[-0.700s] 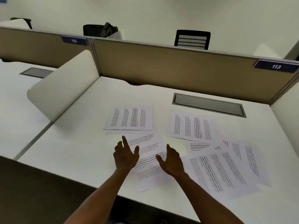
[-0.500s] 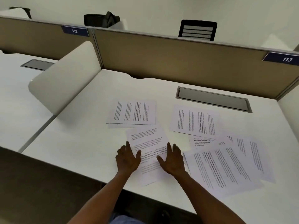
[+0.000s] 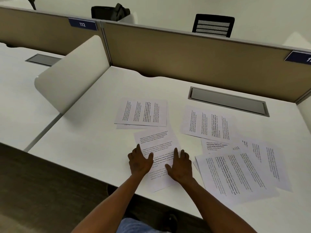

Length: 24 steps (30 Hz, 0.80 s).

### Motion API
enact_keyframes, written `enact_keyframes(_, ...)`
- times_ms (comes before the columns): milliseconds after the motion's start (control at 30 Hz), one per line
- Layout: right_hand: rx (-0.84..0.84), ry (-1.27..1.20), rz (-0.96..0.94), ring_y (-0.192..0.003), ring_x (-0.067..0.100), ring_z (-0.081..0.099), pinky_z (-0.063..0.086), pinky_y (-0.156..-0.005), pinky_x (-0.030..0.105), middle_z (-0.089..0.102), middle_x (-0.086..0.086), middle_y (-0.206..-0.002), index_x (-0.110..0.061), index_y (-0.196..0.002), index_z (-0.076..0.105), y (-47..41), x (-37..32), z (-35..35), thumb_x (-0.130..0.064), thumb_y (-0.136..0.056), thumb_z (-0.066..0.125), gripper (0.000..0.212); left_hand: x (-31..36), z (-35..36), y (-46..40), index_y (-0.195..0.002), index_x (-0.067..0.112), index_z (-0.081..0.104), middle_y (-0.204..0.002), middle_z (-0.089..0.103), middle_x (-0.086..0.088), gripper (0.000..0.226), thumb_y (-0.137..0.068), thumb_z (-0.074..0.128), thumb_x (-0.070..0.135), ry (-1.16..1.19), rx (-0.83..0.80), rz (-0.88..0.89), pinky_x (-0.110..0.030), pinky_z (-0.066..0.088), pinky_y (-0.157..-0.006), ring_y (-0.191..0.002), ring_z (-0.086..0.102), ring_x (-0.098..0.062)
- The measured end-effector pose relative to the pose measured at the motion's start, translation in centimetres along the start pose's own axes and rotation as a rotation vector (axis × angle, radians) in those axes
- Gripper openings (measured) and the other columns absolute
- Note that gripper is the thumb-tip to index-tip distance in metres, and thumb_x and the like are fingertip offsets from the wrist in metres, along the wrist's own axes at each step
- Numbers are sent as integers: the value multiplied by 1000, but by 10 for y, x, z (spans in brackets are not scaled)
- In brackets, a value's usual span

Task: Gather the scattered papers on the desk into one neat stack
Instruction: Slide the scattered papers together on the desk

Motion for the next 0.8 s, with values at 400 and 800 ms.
enact_keyframes(400,7,-40,-73,-149,32,13,17,-120,43,8,15,-163,-18,-156,4,21,-1,21,-59,-89,46,89,-45,-9,-12,-153,12,24,-146,47,-19,98,-75,78,40,826,83,-533,-46,46,-104,-125,54,-34)
enact_keyframes(800,22,-89,-107,-149,27,14,17,-120,42,11,8,-163,-26,-155,4,23,0,24,-64,-83,51,94,-37,-16,-6,-95,13,71,-101,73,-8,23,-82,76,32,758,-193,-368,-27,51,-67,-79,66,-18)
Point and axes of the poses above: each hand's wrist, its own y-axis away from the middle knuckle, its own z-axis out of the palm, x = y × z, the point moved 10 cm from there along -y, towards the middle knuckle
